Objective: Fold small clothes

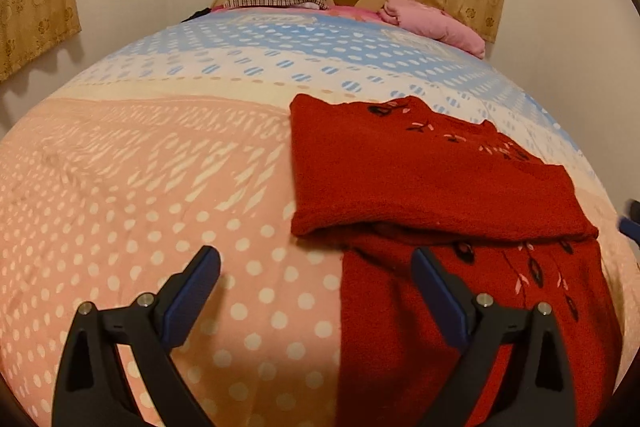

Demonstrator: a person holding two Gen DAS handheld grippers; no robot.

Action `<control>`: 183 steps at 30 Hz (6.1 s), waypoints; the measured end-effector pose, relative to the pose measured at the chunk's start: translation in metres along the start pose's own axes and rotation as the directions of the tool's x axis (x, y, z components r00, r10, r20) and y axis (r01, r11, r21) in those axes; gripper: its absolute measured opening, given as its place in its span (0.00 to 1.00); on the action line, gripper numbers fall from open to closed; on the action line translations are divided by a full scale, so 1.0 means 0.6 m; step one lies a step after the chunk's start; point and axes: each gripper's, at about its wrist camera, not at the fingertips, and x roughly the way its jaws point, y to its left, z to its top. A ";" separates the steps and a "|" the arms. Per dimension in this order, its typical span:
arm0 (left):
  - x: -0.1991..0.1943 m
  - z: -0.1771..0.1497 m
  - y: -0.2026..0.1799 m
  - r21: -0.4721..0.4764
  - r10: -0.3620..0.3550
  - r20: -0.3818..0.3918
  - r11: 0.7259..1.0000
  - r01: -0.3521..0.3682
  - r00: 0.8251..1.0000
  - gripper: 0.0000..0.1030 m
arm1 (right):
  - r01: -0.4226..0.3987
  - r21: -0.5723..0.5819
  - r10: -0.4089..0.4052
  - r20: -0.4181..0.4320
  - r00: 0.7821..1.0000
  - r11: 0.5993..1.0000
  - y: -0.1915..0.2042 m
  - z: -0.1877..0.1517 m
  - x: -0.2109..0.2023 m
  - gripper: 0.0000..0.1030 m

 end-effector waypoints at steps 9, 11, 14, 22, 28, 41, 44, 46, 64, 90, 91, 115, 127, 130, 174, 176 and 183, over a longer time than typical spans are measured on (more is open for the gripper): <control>0.045 0.020 0.009 -0.035 -0.022 -0.052 0.999 0.020 0.998 0.96 | 0.129 -0.061 -0.136 -0.124 0.983 0.990 -0.016 0.031 0.122 0.53; 0.050 0.015 0.015 -0.057 -0.049 -0.077 0.997 0.045 0.996 0.96 | 0.169 -0.105 -0.183 -0.137 0.974 0.980 -0.013 0.030 0.144 0.39; 0.049 0.010 0.031 -0.110 -0.076 -0.075 0.992 0.067 0.994 0.96 | 0.228 -0.196 -0.252 -0.107 0.962 0.954 0.000 0.026 0.149 0.15; 0.049 0.007 0.029 -0.116 -0.078 -0.086 0.991 0.068 0.993 0.96 | 0.260 -0.251 -0.245 0.090 0.965 0.932 0.030 0.077 0.043 0.14; 0.048 0.015 -0.011 -0.005 -0.074 -0.077 0.997 0.074 0.994 0.96 | 0.239 -0.258 -0.221 0.097 0.970 0.936 0.037 0.095 0.031 0.14; 0.086 0.030 0.027 -0.116 0.016 -0.130 0.993 -0.031 0.991 1.00 | 0.261 -0.286 -0.209 0.199 0.957 0.922 0.033 0.084 -0.008 0.14; 0.087 0.029 0.029 -0.118 0.012 -0.135 0.993 -0.028 0.991 1.00 | 0.300 -0.252 -0.270 0.146 0.952 0.920 -0.017 0.069 0.019 0.14; 0.086 0.027 0.025 -0.108 0.018 -0.136 0.994 -0.033 0.991 1.00 | 0.288 -0.233 -0.284 0.054 0.957 0.929 -0.053 0.051 0.059 0.14; 0.010 0.040 0.076 -0.294 -0.047 0.021 0.954 0.051 0.999 1.00 | 0.113 -0.237 -0.110 0.027 0.994 0.965 0.003 0.028 0.048 0.54; 0.069 0.033 0.054 -0.120 0.118 -0.086 0.984 -0.128 0.989 1.00 | 0.147 -0.227 -0.161 -0.043 0.986 0.963 -0.023 -0.008 0.094 0.59; 0.065 0.033 0.050 -0.107 0.123 -0.074 0.986 -0.130 0.990 1.00 | 0.143 -0.228 -0.158 -0.047 0.986 0.963 -0.026 -0.009 0.094 0.59; -0.057 0.028 -0.004 0.051 0.050 0.079 0.997 -0.054 0.996 1.00 | 0.208 -0.339 -0.226 -0.015 0.974 0.917 0.016 -0.047 0.083 0.84; -0.113 -0.007 -0.022 0.091 -0.008 0.086 0.996 0.000 0.996 1.00 | 0.209 -0.289 -0.221 -0.008 0.975 0.934 0.011 -0.087 0.024 0.84; -0.131 -0.021 -0.016 0.101 -0.022 0.089 0.995 0.013 0.996 1.00 | 0.197 -0.286 -0.209 -0.013 0.978 0.938 0.015 -0.103 0.005 0.84; -0.209 -0.263 0.017 -0.003 -0.275 -0.260 0.959 0.284 0.926 0.68 | 0.150 -0.369 -0.154 0.019 0.988 0.917 0.061 -0.252 -0.149 0.84; -0.204 -0.267 0.018 -0.030 -0.303 -0.267 0.952 0.306 0.915 0.64 | 0.150 -0.366 -0.152 0.024 0.988 0.918 0.059 -0.252 -0.152 0.84; -0.184 -0.280 0.025 -0.094 -0.323 -0.277 0.946 0.309 0.905 0.64 | 0.148 -0.363 -0.150 0.025 0.988 0.920 0.050 -0.261 -0.157 0.84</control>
